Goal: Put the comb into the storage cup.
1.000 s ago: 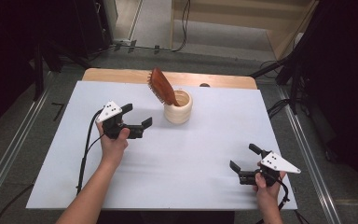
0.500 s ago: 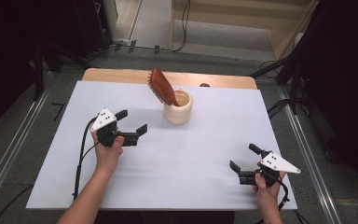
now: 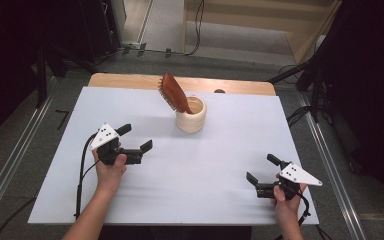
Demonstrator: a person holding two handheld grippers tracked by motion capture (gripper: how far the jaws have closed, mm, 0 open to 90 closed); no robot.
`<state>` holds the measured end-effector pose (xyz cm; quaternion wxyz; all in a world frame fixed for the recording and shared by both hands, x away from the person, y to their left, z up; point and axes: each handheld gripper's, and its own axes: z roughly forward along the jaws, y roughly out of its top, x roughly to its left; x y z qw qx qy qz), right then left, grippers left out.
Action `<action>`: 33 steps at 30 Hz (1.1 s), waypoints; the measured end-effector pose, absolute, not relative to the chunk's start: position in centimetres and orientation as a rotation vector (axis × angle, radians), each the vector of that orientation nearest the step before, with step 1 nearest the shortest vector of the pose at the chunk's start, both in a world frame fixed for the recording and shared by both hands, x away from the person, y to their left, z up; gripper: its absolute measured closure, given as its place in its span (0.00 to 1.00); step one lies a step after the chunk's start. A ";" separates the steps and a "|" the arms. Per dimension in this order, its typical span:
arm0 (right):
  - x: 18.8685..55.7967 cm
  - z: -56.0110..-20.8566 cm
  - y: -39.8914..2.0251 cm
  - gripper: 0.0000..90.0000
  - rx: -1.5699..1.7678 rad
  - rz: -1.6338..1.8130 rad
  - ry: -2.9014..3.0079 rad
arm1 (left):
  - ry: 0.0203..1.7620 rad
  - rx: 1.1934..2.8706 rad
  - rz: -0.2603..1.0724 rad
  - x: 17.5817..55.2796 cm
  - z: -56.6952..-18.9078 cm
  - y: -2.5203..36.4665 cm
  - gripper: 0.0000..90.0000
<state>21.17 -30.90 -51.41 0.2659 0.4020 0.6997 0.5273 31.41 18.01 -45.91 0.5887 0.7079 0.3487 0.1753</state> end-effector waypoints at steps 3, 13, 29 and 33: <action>21.2 -51.4 -30.9 0.00 1.086 1.424 1.889 | 0.811 1.656 0.416 31.1 -46.0 18.3 0.00; 21.1 -51.4 -30.9 0.00 1.090 1.418 1.890 | 0.813 1.673 0.436 30.0 -46.5 19.5 0.00; 21.1 -51.4 -30.9 0.00 1.094 1.415 1.889 | 0.815 1.694 0.479 28.3 -46.8 21.7 0.00; 21.1 -51.4 -30.9 0.00 1.091 1.415 1.889 | 0.819 1.697 0.488 27.9 -46.9 22.3 0.00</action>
